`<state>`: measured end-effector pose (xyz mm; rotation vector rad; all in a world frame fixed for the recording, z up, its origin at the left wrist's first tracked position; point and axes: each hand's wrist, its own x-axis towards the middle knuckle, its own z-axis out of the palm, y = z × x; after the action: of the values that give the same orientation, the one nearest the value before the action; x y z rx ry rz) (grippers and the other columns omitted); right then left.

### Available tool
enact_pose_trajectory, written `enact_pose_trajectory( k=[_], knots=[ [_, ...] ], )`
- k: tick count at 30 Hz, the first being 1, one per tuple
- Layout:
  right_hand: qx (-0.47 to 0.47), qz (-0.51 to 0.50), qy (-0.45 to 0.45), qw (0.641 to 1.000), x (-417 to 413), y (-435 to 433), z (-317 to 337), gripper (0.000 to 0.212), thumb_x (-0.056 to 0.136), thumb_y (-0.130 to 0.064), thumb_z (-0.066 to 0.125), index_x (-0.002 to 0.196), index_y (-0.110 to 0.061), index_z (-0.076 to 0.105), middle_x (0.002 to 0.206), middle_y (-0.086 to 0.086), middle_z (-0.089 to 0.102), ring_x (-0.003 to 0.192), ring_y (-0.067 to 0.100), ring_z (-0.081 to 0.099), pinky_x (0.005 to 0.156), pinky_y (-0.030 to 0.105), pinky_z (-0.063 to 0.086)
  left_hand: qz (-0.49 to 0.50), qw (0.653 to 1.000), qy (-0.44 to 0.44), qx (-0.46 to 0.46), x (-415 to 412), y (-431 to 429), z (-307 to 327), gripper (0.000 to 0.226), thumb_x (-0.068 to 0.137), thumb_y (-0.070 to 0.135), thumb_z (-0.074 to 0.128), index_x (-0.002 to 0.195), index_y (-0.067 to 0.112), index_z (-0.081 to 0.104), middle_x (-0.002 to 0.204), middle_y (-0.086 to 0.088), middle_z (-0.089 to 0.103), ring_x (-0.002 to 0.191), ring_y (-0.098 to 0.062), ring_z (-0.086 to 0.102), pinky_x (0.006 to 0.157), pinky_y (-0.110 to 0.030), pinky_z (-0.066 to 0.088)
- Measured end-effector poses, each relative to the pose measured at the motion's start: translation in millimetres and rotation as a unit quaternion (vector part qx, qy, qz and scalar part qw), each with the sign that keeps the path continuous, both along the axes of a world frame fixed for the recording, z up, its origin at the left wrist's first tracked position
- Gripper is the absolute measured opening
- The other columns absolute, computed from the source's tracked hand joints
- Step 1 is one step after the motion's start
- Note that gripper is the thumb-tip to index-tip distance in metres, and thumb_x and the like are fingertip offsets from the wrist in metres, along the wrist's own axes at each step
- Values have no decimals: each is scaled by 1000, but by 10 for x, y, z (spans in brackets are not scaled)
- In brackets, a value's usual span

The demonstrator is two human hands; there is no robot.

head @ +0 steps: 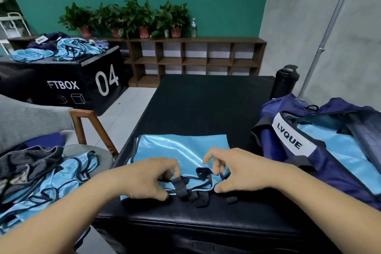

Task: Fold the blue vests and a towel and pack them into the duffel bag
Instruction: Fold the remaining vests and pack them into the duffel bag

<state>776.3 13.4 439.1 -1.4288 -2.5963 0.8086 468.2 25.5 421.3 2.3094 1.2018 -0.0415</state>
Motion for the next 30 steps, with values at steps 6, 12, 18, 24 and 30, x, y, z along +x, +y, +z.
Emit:
enact_pose_trajectory(
  k=[6,12,18,24,30],
  knots=[
    [-65,34,-50,996,-32,-157,166,29,84,-46,86,93,-24,69,73,-3,66,63,9,57,64,31,48,3,999,-15,-44,-91,47,88,27,86,48,78,110,50,64,105,12,64,95,-10,61,94,-34,53],
    [-82,-2,-35,996,-35,-203,284,41,93,-49,75,80,-13,59,58,-9,47,56,9,39,60,30,37,112,990,-77,-31,-363,232,159,21,90,45,60,104,36,73,95,8,73,84,-17,62,89,-41,55],
    [114,-101,-4,988,-7,-6,11,19,100,-42,60,84,-31,57,84,-11,63,77,6,56,73,30,49,335,935,32,109,-640,591,-9,30,86,49,75,96,26,60,86,3,71,81,-18,67,73,-38,56],
    [65,-82,-88,991,19,105,-198,17,99,-50,60,100,-32,59,99,-10,58,95,7,57,88,33,51,340,932,128,-16,-601,625,-6,61,82,70,73,71,13,57,71,0,56,67,-19,52,63,-30,38],
    [56,-65,-117,989,-48,90,-216,25,98,-54,62,112,-33,56,101,-13,53,95,11,55,79,29,45,346,935,82,-13,-468,544,12,28,85,39,77,74,16,65,74,2,60,68,-17,54,58,-27,39]
  ],
)
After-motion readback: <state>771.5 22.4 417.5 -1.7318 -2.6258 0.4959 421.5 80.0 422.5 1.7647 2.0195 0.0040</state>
